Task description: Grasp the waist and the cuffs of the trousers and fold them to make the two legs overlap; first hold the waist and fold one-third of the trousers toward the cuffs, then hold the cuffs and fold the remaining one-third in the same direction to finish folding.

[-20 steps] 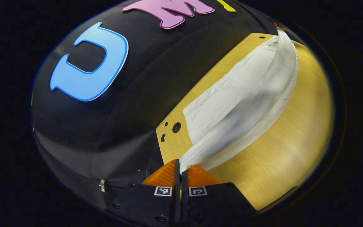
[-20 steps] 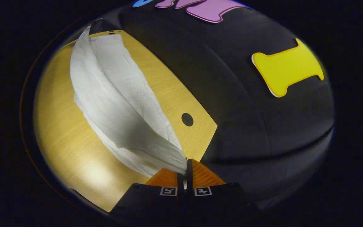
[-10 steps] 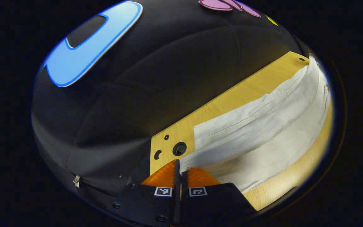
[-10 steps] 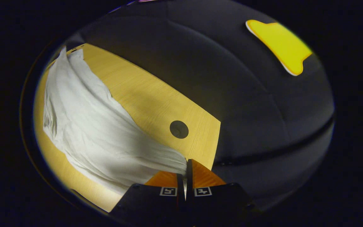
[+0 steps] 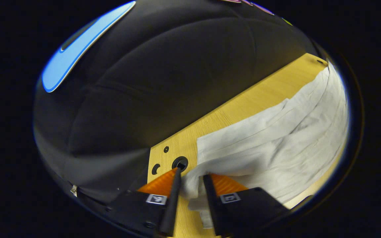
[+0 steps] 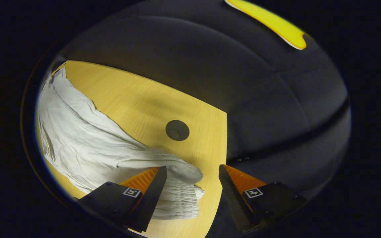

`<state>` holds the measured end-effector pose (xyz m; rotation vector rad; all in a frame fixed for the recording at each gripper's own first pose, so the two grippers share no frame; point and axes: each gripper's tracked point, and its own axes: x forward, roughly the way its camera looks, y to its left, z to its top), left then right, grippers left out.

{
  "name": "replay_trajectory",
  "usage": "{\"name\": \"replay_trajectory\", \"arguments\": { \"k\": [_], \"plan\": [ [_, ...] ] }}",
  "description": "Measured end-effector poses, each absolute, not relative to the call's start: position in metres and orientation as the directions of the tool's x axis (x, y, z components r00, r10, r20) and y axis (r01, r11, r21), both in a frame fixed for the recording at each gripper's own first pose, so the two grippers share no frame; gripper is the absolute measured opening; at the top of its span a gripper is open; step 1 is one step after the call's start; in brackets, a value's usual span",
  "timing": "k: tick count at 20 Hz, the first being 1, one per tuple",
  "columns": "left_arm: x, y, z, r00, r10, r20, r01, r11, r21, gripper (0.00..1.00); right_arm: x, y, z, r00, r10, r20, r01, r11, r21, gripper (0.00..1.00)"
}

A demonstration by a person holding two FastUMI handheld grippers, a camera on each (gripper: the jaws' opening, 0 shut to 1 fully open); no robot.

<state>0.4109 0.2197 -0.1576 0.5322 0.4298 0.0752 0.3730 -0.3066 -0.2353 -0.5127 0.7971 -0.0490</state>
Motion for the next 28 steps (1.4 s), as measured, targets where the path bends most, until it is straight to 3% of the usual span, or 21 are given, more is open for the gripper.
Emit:
{"name": "replay_trajectory", "arguments": {
  "k": [2,4,8,15,18,22,28],
  "plan": [
    [0.400,0.220,-0.141,0.925,0.162,-0.344,0.014,0.890,0.457,0.88,0.362,-0.316,-0.215,0.725,-0.243,-0.645,-0.081,0.899,-0.430,0.98],
    [0.382,0.217,-0.121,0.941,0.156,-0.301,-0.028,0.921,0.389,0.96,0.350,-0.327,-0.197,0.738,-0.257,-0.624,-0.016,0.918,-0.397,0.98],
    [0.323,0.211,-0.103,0.947,0.186,-0.262,-0.134,0.970,0.204,0.97,0.321,-0.336,-0.190,0.749,-0.248,-0.614,0.086,0.956,-0.282,0.98],
    [0.197,0.188,-0.125,0.940,0.213,-0.267,-0.241,0.967,-0.077,0.98,0.291,-0.303,-0.237,0.785,-0.130,-0.605,0.256,0.959,0.126,0.98],
    [0.157,0.177,-0.133,0.934,0.216,-0.284,-0.252,0.963,-0.097,0.98,0.293,-0.300,-0.252,0.800,-0.142,-0.583,0.348,0.901,0.258,0.99],
    [0.121,0.152,-0.138,0.931,0.203,-0.305,-0.244,0.964,-0.104,0.98,0.297,-0.314,-0.247,0.826,-0.248,-0.506,0.463,0.810,0.359,0.99],
    [0.103,0.099,-0.154,0.931,0.139,-0.337,-0.194,0.972,-0.133,0.98,0.298,-0.317,-0.266,0.787,-0.272,-0.553,0.513,0.788,0.342,0.99]
  ]
}}
